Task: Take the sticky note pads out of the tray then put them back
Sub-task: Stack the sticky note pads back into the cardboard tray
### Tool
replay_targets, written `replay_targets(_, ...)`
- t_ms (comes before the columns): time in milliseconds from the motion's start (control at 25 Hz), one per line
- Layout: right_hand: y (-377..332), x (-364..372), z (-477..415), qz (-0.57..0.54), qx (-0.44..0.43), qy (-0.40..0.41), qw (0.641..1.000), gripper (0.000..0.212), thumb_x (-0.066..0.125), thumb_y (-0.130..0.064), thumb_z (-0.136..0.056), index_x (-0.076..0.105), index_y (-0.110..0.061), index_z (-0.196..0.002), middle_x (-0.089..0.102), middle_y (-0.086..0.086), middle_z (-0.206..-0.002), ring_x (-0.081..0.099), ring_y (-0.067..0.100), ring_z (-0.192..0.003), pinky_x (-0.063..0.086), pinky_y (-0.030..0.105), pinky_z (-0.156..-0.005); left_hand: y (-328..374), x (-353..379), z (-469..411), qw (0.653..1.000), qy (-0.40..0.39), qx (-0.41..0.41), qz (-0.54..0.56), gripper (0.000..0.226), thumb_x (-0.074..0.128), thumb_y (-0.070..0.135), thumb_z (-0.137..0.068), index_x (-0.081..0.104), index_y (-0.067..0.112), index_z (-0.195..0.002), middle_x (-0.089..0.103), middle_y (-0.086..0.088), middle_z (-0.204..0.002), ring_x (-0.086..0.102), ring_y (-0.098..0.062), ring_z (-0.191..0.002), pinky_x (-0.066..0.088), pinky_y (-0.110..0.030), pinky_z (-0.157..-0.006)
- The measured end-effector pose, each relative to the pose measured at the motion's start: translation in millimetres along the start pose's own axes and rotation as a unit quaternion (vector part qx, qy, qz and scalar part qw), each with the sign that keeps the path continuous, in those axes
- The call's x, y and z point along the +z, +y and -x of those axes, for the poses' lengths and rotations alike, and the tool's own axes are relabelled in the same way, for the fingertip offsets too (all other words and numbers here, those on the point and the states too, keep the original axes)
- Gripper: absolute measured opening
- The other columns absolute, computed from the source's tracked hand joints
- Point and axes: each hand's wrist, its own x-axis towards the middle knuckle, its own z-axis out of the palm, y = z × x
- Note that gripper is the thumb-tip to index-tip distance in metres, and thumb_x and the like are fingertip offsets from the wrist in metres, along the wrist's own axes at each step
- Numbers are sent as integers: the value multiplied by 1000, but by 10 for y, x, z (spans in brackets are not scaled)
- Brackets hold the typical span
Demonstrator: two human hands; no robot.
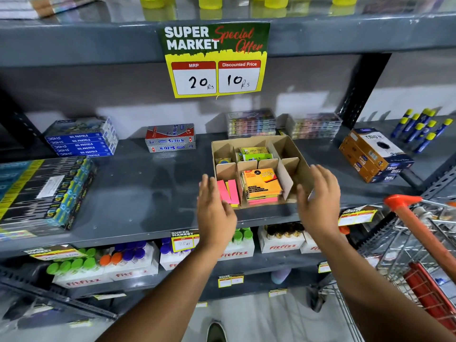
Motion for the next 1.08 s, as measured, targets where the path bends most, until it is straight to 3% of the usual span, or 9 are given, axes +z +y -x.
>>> replay_targets(80,-125,134,187,18,-153,-23,988,38,60,-4,-88,59,0,-126,62,16,-124,54,27,-116,38,28,-101,91,81,170,985,-11,169,-23,60,34,4,-86,25,7,-145,23,-14,-156,17,-27,-146,16,-43,-118)
replay_targets(120,-203,198,293,-11,-159,-49,986,37,58,-2,-89,59,2,-126,61,17,-125,54,25,-116,35,21,-101,133,150,266,980,-44,192,2,58,32,7,-89,24,8,-146,25,-13,-156,17,-24,-146,17,-41,-118)
replay_targets(280,-345,354,502,-147,-8,-106,983,44,52,-3,-94,46,-2,-137,45,2,-138,35,1,-126,19,-4,-100,258,352,446,964,-178,-14,197,58,37,37,-92,27,22,-147,34,0,-153,31,-14,-141,30,-35,-114)
replay_targets(400,-333,447,449,-190,16,-117,975,45,56,-19,-92,46,-8,-135,49,3,-136,45,17,-126,38,22,-106,335,409,356,934,-199,-143,260,59,41,43,-95,23,24,-148,25,0,-157,23,-15,-144,21,-29,-115)
replay_targets(520,-318,527,368,-227,79,-105,965,35,57,-20,-93,51,-12,-126,61,9,-124,59,25,-111,50,38,-90,481,449,254,931,-180,-186,256,58,39,40,-97,19,21,-149,20,-1,-158,22,-18,-144,21,-30,-113)
replay_targets(720,-322,556,279,-249,156,-108,950,24,49,-8,-95,52,-11,-119,65,3,-106,62,21,-93,50,30,-76,593,492,120,921,-136,-203,302,46,39,41,-96,37,22,-139,47,-2,-140,47,-20,-123,35,-27,-96)
replay_targets(800,-324,548,261,-251,152,-113,949,26,47,-7,-96,53,-12,-120,62,-2,-105,61,17,-93,51,28,-79,583,500,89,919,-128,-208,308,49,41,48,-92,43,23,-134,53,-5,-135,51,-22,-118,38,-29,-92)
replay_targets(960,-290,566,287,-247,132,-125,952,34,47,-6,-95,53,-13,-128,60,-3,-115,60,17,-105,50,32,-91,574,498,92,917,-138,-223,302,70,36,60,-76,41,27,-137,52,-3,-138,49,-23,-123,39,-39,-104)
replay_targets(1080,-310,532,271,-242,127,-132,953,37,46,-3,-94,51,-12,-129,58,-3,-114,58,17,-107,47,29,-91,605,435,82,908,-150,-233,313,68,37,58,-85,30,25,-144,41,-3,-147,39,-23,-134,30,-35,-110)
